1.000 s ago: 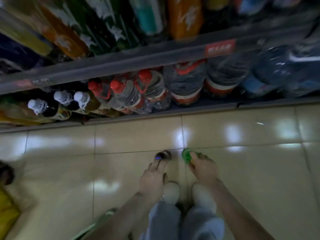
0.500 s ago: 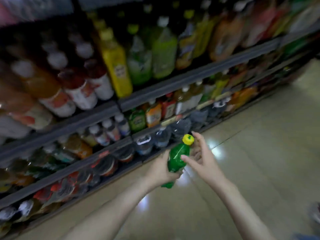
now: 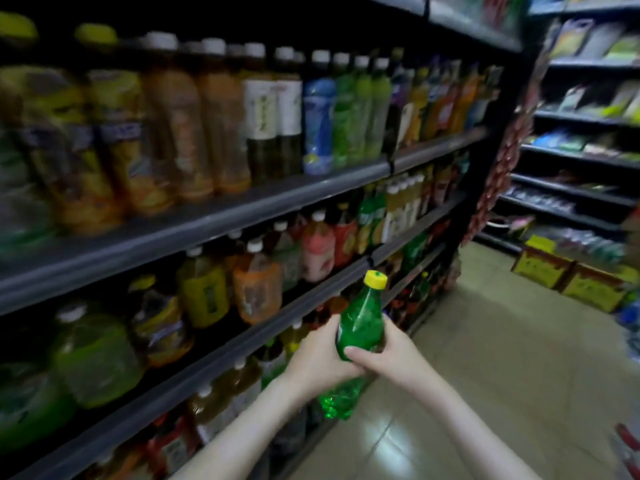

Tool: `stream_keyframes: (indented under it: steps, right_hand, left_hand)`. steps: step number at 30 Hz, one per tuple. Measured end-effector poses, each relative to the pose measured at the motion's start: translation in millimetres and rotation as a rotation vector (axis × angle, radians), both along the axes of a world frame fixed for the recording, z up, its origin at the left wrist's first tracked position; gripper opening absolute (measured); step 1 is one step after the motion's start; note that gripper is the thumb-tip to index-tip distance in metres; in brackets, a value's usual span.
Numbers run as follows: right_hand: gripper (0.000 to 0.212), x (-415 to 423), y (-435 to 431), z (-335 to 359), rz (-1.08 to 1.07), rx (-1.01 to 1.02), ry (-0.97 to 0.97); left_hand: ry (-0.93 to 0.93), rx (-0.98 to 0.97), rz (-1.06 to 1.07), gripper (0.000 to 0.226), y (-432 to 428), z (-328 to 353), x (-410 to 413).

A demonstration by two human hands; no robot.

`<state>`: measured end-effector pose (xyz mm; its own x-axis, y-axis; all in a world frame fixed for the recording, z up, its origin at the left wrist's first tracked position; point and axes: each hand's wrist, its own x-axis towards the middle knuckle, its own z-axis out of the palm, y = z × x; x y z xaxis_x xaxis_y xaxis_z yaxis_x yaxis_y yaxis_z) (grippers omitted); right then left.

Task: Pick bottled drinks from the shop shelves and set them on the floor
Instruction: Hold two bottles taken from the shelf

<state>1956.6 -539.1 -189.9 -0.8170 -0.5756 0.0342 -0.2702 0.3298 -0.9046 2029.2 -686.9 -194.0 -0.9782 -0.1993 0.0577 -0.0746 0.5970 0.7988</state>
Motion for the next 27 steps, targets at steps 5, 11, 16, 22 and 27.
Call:
stream_keyframes:
  steps: [5,11,16,22,27]
  right_hand:
    - [0.049,-141.4,40.4,36.2,-0.16,-0.007,0.032]
    - [0.043,-330.7,125.6,63.1,-0.357,-0.025,0.121]
    - [0.04,-492.5,193.5,92.4,-0.419,-0.153,0.206]
    - [0.046,-668.9,233.4,133.9,-0.383,-0.203,0.286]
    - [0.038,-798.7,230.6,151.4,-0.357,-0.288,0.325]
  left_hand:
    - [0.086,0.022,-0.123,0.055,34.7,34.0,-155.0]
    - [0.203,-0.016,-0.288,0.067,95.8,69.3,-346.0]
    - [0.334,-0.14,-0.109,0.06,156.4,87.9,-517.0]
    - [0.366,-0.226,0.096,0.051,186.1,103.4,-678.8]
    - [0.465,-0.371,0.311,0.047,174.4,119.0,-784.9]
